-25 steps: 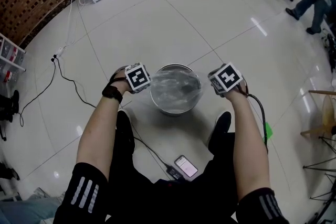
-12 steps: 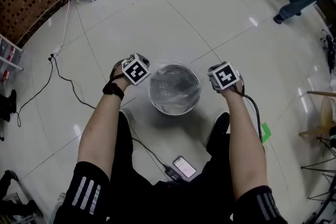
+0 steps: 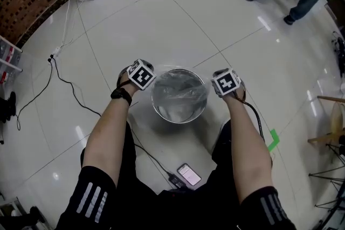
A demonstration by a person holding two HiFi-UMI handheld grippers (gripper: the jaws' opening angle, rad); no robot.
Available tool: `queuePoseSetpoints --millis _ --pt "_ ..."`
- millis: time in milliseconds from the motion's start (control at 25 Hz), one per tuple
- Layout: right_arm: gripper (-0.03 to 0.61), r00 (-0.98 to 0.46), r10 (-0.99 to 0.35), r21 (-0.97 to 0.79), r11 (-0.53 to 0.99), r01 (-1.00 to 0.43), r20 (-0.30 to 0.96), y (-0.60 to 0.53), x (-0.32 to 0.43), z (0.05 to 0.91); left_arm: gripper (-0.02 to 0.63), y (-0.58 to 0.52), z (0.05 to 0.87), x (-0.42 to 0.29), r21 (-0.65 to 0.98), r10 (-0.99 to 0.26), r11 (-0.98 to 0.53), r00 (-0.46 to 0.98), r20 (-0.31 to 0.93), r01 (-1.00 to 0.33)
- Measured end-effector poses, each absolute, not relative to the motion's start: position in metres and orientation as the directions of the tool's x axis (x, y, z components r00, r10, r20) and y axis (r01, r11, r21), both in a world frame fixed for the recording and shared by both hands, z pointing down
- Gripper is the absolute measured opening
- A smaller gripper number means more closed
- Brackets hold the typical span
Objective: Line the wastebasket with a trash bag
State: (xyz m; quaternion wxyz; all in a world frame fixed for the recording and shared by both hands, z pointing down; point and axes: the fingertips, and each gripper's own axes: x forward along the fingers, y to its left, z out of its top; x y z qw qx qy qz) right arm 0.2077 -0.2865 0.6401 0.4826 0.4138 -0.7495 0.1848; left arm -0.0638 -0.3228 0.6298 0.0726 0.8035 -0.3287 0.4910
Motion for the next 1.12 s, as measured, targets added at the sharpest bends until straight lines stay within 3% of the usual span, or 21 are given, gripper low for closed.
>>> queuePoseSetpoints --millis 280,520,680,760,840,1120 --pt "0.006 -0.176 -0.282 0.046 0.635 -0.771 0.943 -0.256 0.196 0.697 0.008 -0.310 0.677 -0.068 -0.113 -0.343 -0.788 0.279 0.897 -0.606" --pt "0.006 -0.196 -0.280 0.046 0.672 -0.739 0.940 -0.254 0.187 0.709 0.030 -0.291 0.694 -0.074 -0.040 -0.256 -0.783 0.263 0.930 -0.621" --pt "0.012 -0.187 -0.317 0.075 0.660 -0.747 0.930 -0.260 0.192 0.694 0.100 -0.303 0.678 -0.070 -0.080 -0.303 -0.800 0.285 0.910 -0.594" --pt "0.074 -0.174 -0.325 0.084 0.645 -0.760 0.929 -0.259 0.197 0.685 0.126 -0.299 0.668 -0.071 -0.049 -0.292 -0.793 0.308 0.905 -0.607" --pt "0.110 -0.172 -0.334 0.089 0.640 -0.763 0.927 -0.256 0.200 0.675 0.140 -0.292 0.659 -0.073 -0.020 -0.283 -0.787 0.332 0.900 -0.616" --pt "0.136 -0.182 -0.387 0.120 0.638 -0.760 0.904 -0.247 0.214 0.622 0.166 -0.284 0.599 -0.073 -0.081 -0.359 -0.805 0.374 0.855 -0.587"
